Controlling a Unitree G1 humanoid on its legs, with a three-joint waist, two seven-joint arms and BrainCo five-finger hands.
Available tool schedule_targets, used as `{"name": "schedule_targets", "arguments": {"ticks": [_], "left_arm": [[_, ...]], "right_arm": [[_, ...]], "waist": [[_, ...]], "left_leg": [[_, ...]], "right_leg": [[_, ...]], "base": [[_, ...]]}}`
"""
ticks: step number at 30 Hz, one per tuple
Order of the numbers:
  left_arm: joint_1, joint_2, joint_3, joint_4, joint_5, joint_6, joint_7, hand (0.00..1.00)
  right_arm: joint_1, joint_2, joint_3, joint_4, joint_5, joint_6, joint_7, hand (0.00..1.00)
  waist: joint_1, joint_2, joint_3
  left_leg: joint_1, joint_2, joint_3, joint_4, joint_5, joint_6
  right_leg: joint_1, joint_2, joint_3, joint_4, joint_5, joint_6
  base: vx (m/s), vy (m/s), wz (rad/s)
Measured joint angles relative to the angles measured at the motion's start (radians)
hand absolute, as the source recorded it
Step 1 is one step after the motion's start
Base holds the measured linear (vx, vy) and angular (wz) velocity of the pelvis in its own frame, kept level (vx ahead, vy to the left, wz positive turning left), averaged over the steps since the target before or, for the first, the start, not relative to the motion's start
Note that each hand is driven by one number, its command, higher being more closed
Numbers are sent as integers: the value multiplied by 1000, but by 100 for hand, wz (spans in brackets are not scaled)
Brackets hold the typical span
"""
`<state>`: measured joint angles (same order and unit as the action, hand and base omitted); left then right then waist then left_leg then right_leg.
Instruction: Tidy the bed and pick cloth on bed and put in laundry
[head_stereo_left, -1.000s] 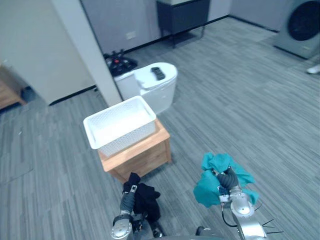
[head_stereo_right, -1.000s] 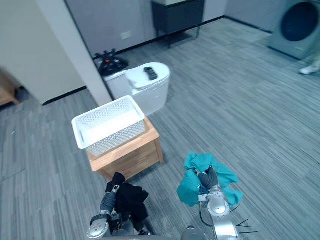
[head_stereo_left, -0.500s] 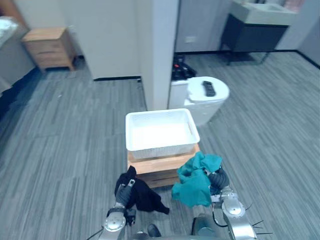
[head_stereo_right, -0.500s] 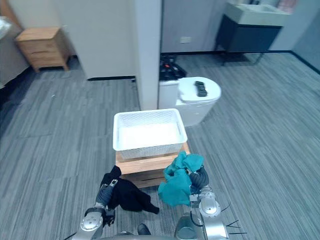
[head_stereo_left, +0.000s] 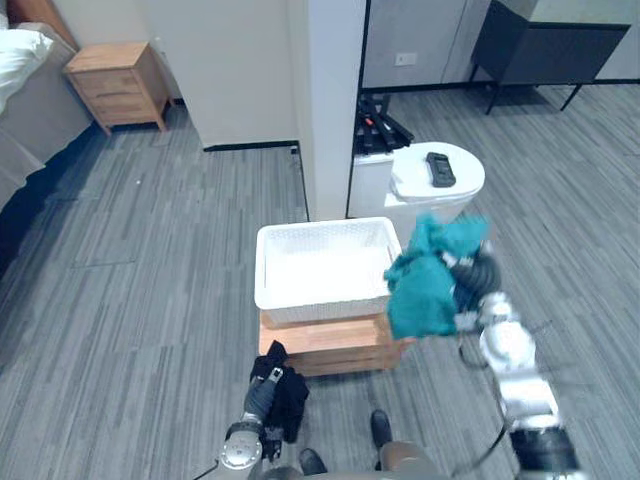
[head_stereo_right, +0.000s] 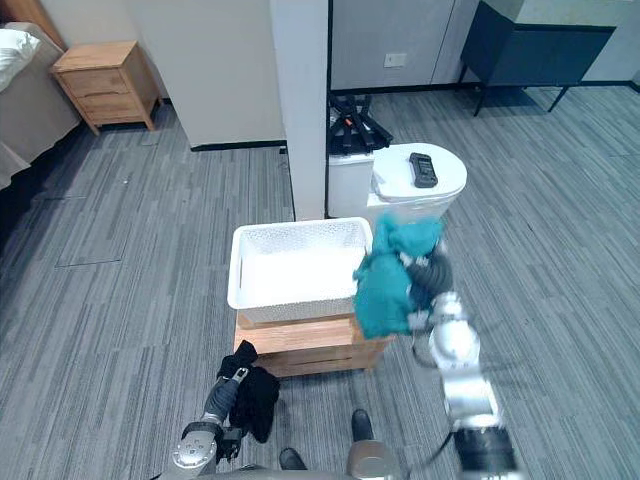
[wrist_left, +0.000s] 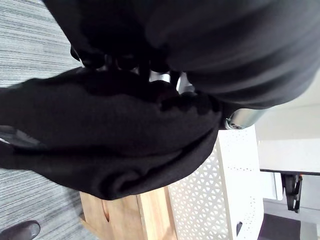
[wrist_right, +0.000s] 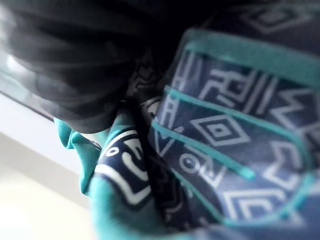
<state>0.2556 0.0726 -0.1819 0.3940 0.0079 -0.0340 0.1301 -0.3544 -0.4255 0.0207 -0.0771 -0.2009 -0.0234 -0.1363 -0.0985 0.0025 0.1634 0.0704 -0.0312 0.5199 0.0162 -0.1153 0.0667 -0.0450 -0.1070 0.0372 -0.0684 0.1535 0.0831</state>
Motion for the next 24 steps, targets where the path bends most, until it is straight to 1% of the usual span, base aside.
{"name": "schedule_targets", "arguments": {"ticks": [1,2,3,5,7,8,9,11,13,14,15,17,19,20,21,23,24], "left_arm": [[-7,-1,-13,7,-1,-4,0,100],[-10,-2,-16,10,-1,-7,0,100],[-15,-6,-28,10,-3,-10,-1,100],[-23,-18,-41,12,-10,-14,1,100],[-46,-27,-49,12,-18,-20,2,100],[-55,-29,-50,12,-19,-21,3,100],[-68,-31,-51,9,-28,-24,4,100],[-89,-30,-51,1,-37,-39,6,100],[-89,-29,-51,-22,-38,-45,8,100],[-87,-30,-52,-39,-40,-50,8,100],[-86,-29,-52,-50,-43,-53,9,100],[-86,-29,-51,-95,-59,-64,25,100],[-86,-28,-51,-120,-75,-69,28,100],[-86,-27,-50,-138,-83,-76,30,100],[-85,-27,-50,-141,-87,-80,30,100],[-85,-26,-50,-163,-103,-86,36,100],[-84,-26,-50,-170,-107,-87,41,100]], "right_arm": [[-88,-22,41,18,4,-20,-1,100],[-128,-27,62,27,4,-26,-1,100],[-197,-34,99,53,4,-40,-1,100],[-271,-34,149,106,3,-43,0,100],[-341,-35,197,182,-7,-38,1,100],[-353,-35,202,198,-9,-37,1,100],[-377,-35,212,230,-21,-32,1,100],[-422,-34,218,280,-40,-14,1,100],[-461,-34,227,319,-48,-2,1,100],[-478,-35,227,334,-54,1,1,100],[-485,-34,227,336,-60,2,1,100],[-499,-34,228,343,-85,3,0,100],[-500,-34,228,364,-91,5,0,100],[-501,-32,228,394,-106,13,0,0],[-501,-29,228,410,-114,14,0,0],[-513,-22,227,469,-128,31,0,0],[-518,-21,227,487,-134,33,0,0]], "waist": [[0,9,1],[1,13,3],[3,23,11],[9,38,20],[30,59,59],[31,65,67],[31,77,77],[32,92,121],[34,101,155],[35,110,181],[36,115,190],[45,135,224],[52,143,238],[58,147,250],[58,148,251],[60,155,269],[60,156,273]], "left_leg": [[-14,0,1,1,0,0],[-23,0,1,2,0,0],[-39,0,1,2,2,2],[-60,0,-1,4,7,1],[-85,0,-10,19,11,6],[-98,0,-17,24,11,6],[-126,-1,-27,26,18,15],[-155,-4,-44,28,26,15],[-181,-4,-52,40,27,17],[-192,-3,-54,46,27,17],[-203,-1,-55,55,27,17],[-238,1,-55,69,28,17],[-255,1,-55,73,28,17],[-265,3,-55,80,27,18],[-273,4,-55,87,27,17],[-281,11,-54,93,27,17],[-284,12,-53,95,27,17]], "right_leg": [[-15,0,1,0,3,-3],[-22,0,2,-1,6,-5],[-37,0,1,-3,13,-7],[-56,-1,0,-4,18,-9],[-70,-2,-6,-4,24,-9],[-77,-2,-9,-4,26,-10],[-100,-4,-20,-3,31,-16],[-119,-13,-38,-4,38,-21],[-137,-15,-42,-4,43,-20],[-144,-15,-47,-4,45,-22],[-151,-15,-48,-4,48,-25],[-180,-15,-49,-5,60,-33],[-193,-15,-48,-5,63,-31],[-200,-15,-48,-5,67,-31],[-206,-15,-48,-5,70,-31],[-212,-8,-45,-5,84,-47],[-215,-8,-43,-5,87,-48]], "base": [[-31,-13,-2],[-31,-13,0],[-33,-15,4],[-21,-11,7],[-24,-9,11],[-37,-8,22],[-30,-3,26],[-26,11,27],[-13,13,15],[-2,4,9],[6,2,7],[0,0,0],[0,0,0],[24,9,4],[31,7,5],[0,0,0],[6,25,-8]]}}
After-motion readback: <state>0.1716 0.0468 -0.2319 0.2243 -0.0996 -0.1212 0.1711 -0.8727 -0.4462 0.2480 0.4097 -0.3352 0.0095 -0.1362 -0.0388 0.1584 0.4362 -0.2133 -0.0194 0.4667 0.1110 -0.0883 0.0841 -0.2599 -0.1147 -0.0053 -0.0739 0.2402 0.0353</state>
